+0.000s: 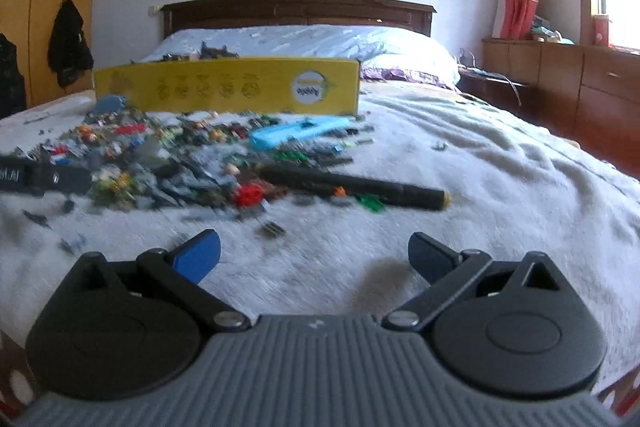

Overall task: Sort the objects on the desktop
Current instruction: 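Move both open tools over the pile toward small pieces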

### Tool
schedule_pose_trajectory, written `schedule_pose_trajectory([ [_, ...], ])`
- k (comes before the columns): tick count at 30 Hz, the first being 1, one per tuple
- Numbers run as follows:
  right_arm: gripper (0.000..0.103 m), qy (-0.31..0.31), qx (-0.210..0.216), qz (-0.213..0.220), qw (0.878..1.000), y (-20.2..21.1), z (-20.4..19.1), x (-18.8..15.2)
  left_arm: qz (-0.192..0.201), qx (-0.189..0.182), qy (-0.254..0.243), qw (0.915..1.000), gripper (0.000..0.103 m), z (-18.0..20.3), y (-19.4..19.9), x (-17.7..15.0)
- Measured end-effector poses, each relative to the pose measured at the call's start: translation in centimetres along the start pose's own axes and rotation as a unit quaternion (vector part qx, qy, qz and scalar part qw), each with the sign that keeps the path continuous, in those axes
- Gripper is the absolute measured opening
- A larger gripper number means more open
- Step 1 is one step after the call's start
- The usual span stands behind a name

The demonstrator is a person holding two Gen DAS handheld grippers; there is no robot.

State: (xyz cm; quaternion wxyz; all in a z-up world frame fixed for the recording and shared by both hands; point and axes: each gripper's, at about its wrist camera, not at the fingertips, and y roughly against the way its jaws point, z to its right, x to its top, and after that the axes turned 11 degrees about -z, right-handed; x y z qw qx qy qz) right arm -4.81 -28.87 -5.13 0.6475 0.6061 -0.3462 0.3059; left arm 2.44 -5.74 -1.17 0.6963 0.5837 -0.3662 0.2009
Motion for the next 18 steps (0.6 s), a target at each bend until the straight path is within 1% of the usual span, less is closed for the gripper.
schedule_pose_trajectory([
  [2, 0.103, -0.011, 0.012, 0.008, 1.000, -0.2, 0.4, -0.6, 0.000, -0.009, -0.009, 0.9999, 0.102, 1.3, -0.8, 0.6],
  [4, 0.103, -0.014, 0.012, 0.018, 1.000, -0.1, 0.4, -1.1, -0.002, -0.003, -0.040, 0.9992, 0.102, 3.0, -1.8, 1.3],
  [6, 0.103, -0.013, 0.010, 0.025, 1.000, -0.1, 0.2, -1.5, -0.013, 0.035, -0.080, 0.9961, 0.103, 4.4, -3.2, 1.6],
  [7, 0.103, -0.014, 0.012, 0.026, 0.999, -0.1, 0.3, -1.6, -0.013, 0.052, -0.082, 0.9952, 0.103, 4.5, -3.7, 1.5],
  [8, 0.103, -0.016, 0.015, 0.028, 0.999, 0.0, 0.4, -1.7, -0.011, 0.056, -0.071, 0.9958, 0.103, 4.1, -3.8, 1.4],
  [10, 0.103, -0.017, 0.019, 0.030, 0.999, 0.1, 0.4, -1.8, -0.015, 0.041, -0.045, 0.9980, 0.103, 2.7, -3.7, 1.3],
  [11, 0.103, -0.016, 0.019, 0.032, 0.999, 0.1, 0.4, -1.9, -0.013, 0.044, -0.038, 0.9982, 0.103, 1.9, -3.6, 1.1],
  [12, 0.103, -0.015, 0.017, 0.035, 0.999, 0.1, 0.3, -1.9, -0.012, 0.055, -0.040, 0.9976, 0.103, 1.4, -3.5, 1.0],
  [14, 0.103, -0.014, 0.012, 0.040, 0.999, 0.0, 0.1, -2.1, -0.010, 0.092, -0.048, 0.9946, 0.103, 0.1, -3.7, 0.6],
  [15, 0.103, -0.015, 0.010, 0.044, 0.999, 0.0, 0.1, -2.3, -0.010, 0.104, -0.039, 0.9938, 0.103, -0.7, -3.7, 0.6],
  [18, 0.103, -0.015, 0.006, 0.047, 0.999, 0.1, 0.0, -2.4, -0.009, 0.095, -0.008, 0.9954, 0.102, -3.1, -3.0, 0.6],
])
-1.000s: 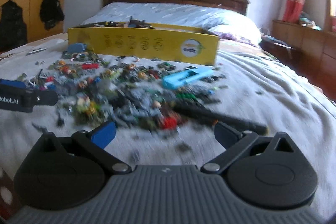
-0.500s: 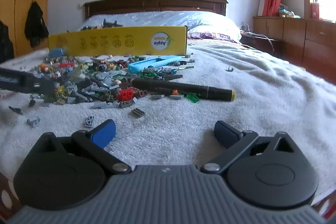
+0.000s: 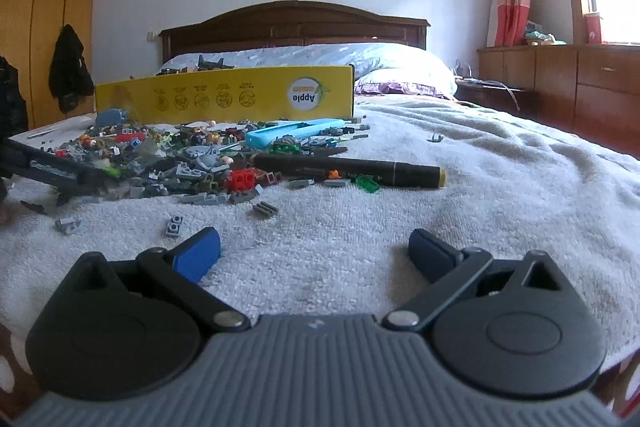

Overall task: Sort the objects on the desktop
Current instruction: 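Move both open tools over the pile toward small pieces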

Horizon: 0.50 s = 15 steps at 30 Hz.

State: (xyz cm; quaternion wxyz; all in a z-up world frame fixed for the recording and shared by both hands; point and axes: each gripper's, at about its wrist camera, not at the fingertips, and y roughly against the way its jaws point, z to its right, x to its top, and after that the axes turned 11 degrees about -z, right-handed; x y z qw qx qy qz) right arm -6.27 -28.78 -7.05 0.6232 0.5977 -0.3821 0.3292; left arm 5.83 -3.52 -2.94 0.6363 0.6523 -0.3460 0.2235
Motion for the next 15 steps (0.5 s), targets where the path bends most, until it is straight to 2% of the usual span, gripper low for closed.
schedule_pose_trajectory([
  [3, 0.103, 0.000, -0.005, 0.000, 1.000, 0.1, -0.2, 0.0, 0.007, 0.014, -0.008, 0.9998, 0.101, -1.0, 0.3, -0.3],
  [4, 0.103, -0.001, -0.005, 0.002, 1.000, 0.1, -0.2, 0.0, 0.007, 0.012, -0.014, 0.9998, 0.098, -1.2, 0.5, -0.4],
  [9, 0.103, -0.015, -0.001, 0.012, 1.000, 0.4, 0.0, -0.1, 0.017, -0.043, 0.001, 0.9989, 0.096, -2.9, 2.8, -1.6],
  [13, 0.103, -0.050, 0.025, 0.036, 0.998, 1.9, -0.4, -0.1, 0.049, -0.074, 0.007, 0.9961, 0.082, -3.3, 5.0, -2.9],
  [15, 0.103, -0.073, 0.038, 0.059, 0.995, 2.9, -0.9, -0.5, 0.062, -0.101, 0.009, 0.9930, 0.073, -3.3, 6.1, -3.6],
])
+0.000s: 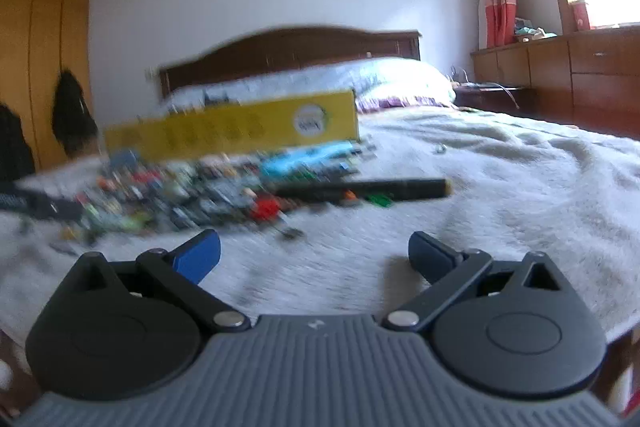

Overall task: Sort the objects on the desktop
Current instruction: 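Move both open tools over the pile toward small pieces, then grasp a small piece with the left tool while the right tool grasps a gold round piece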

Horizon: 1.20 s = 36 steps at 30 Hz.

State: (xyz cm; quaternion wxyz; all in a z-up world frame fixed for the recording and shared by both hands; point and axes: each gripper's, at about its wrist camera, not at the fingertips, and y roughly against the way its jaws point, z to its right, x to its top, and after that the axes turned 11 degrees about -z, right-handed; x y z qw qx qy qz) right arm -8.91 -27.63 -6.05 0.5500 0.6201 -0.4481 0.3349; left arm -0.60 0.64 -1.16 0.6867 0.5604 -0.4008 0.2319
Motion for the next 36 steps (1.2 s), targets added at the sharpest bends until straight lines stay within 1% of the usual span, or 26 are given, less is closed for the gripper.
schedule_pose_trajectory([
  [2, 0.103, -0.016, 0.017, 0.007, 1.000, 0.6, -0.7, -0.5, 0.000, -0.035, 0.015, 0.9993, 0.058, 0.0, 0.8, -0.6],
  [3, 0.103, -0.015, 0.021, 0.008, 1.000, 0.7, -1.1, -0.8, -0.006, -0.056, 0.027, 0.9980, 0.054, 0.0, 0.9, -0.8],
  [4, 0.103, -0.008, 0.021, 0.010, 1.000, 0.8, -1.6, -1.1, -0.012, -0.073, 0.035, 0.9967, 0.047, 0.0, 1.0, -1.1],
  [5, 0.103, 0.004, 0.021, 0.012, 1.000, 0.9, -2.2, -1.3, -0.015, -0.087, 0.039, 0.9954, 0.045, 0.2, 1.2, -1.5],
  [6, 0.103, 0.014, 0.021, 0.014, 1.000, 0.9, -2.6, -1.6, -0.015, -0.090, 0.037, 0.9951, 0.045, 0.4, 1.3, -1.8],
  [11, 0.103, 0.039, 0.028, 0.006, 0.999, 0.4, -4.1, -2.4, -0.017, -0.071, 0.015, 0.9972, 0.046, 2.1, 1.0, -2.8],
  [13, 0.103, 0.055, 0.024, 0.006, 0.998, 0.4, -4.7, -2.6, -0.016, -0.060, 0.016, 0.9980, 0.046, 2.7, 0.9, -3.1],
  [15, 0.103, 0.065, 0.023, 0.008, 0.998, 0.4, -4.9, -2.8, -0.016, -0.049, 0.024, 0.9984, 0.050, 3.2, 0.7, -3.3],
  [16, 0.103, 0.067, 0.022, 0.009, 0.997, 0.4, -4.9, -2.8, -0.017, -0.044, 0.030, 0.9984, 0.052, 3.6, 0.6, -3.4],
  [17, 0.103, 0.066, 0.021, 0.011, 0.998, 0.4, -4.9, -2.9, -0.017, -0.038, 0.031, 0.9986, 0.052, 3.8, 0.5, -3.6],
  [22, 0.103, 0.051, 0.020, 0.013, 0.998, 0.4, -4.3, -2.9, -0.015, 0.000, 0.024, 0.9996, 0.049, 5.4, 0.2, -4.1],
  [25, 0.103, 0.052, 0.020, 0.014, 0.998, 0.5, -4.3, -2.9, -0.016, 0.004, 0.036, 0.9992, 0.049, 5.4, 0.0, -4.0],
  [28, 0.103, 0.055, 0.020, 0.013, 0.998, 0.5, -4.4, -3.0, -0.017, 0.003, 0.052, 0.9985, 0.054, 5.4, -0.1, -3.8],
  [30, 0.103, 0.055, 0.021, 0.013, 0.998, 0.5, -4.3, -3.0, -0.016, 0.009, 0.053, 0.9984, 0.053, 5.6, -0.1, -3.9],
  [32, 0.103, 0.056, 0.022, 0.013, 0.998, 0.6, -4.4, -3.0, -0.014, 0.019, 0.049, 0.9985, 0.040, 5.7, -0.1, -3.9],
  [33, 0.103, 0.056, 0.022, 0.013, 0.998, 0.7, -4.3, -3.0, -0.015, 0.020, 0.049, 0.9985, 0.039, 5.6, -0.1, -3.9],
  [36, 0.103, 0.055, 0.022, 0.014, 0.998, 0.6, -4.4, -2.9, -0.019, 0.008, 0.054, 0.9983, 0.039, 5.0, -0.1, -3.2],
])
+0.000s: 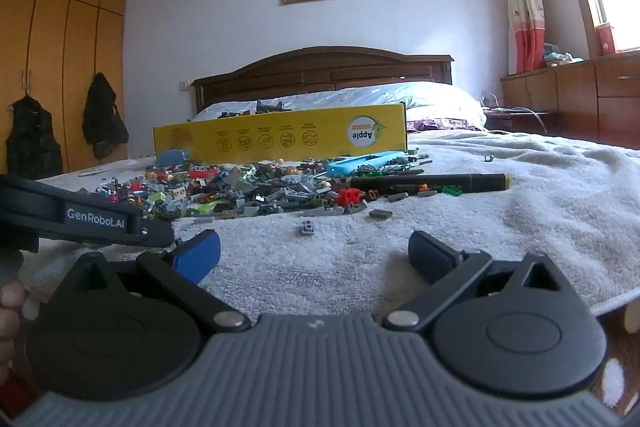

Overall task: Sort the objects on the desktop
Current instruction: 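Grasp a small piece with the left tool while the right tool grasps a gold round piece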

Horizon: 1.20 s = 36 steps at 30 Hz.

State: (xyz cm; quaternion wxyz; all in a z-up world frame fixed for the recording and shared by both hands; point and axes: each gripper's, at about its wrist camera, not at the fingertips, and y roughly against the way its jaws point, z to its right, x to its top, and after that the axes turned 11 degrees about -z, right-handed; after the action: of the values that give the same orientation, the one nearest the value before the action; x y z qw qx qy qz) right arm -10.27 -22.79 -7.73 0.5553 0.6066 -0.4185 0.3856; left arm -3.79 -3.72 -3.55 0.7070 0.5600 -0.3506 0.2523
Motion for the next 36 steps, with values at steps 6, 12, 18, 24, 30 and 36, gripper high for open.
schedule_pose_trajectory([
  [6, 0.103, 0.017, 0.011, 0.011, 1.000, 0.3, -0.5, 0.8, 0.010, 0.007, 0.001, 0.9999, 0.039, -1.3, -0.7, 2.8],
  [12, 0.103, 0.042, 0.040, 0.006, 0.998, 0.1, -1.6, 1.1, 0.016, 0.001, -0.010, 0.9998, 0.039, -2.9, 0.4, 2.7],
  [18, 0.103, 0.101, 0.095, -0.011, 0.990, -0.8, -3.9, 1.1, 0.020, 0.013, 0.004, 0.9997, 0.039, -4.6, 1.0, 2.4],
  [24, 0.090, 0.141, 0.115, -0.013, 0.983, -1.4, -6.4, 0.6, 0.031, 0.018, 0.012, 0.9993, 0.039, -5.6, 1.4, 2.5],
  [30, 0.068, 0.152, 0.170, -0.035, 0.973, -1.1, -7.7, 1.0, 0.038, 0.027, 0.022, 0.9987, 0.039, -6.7, 2.0, 2.3],
  [36, 0.055, 0.157, 0.192, -0.056, 0.967, -3.4, -10.8, 1.9, 0.053, 0.044, 0.018, 0.9975, 0.039, -7.7, 3.1, 1.9],
])
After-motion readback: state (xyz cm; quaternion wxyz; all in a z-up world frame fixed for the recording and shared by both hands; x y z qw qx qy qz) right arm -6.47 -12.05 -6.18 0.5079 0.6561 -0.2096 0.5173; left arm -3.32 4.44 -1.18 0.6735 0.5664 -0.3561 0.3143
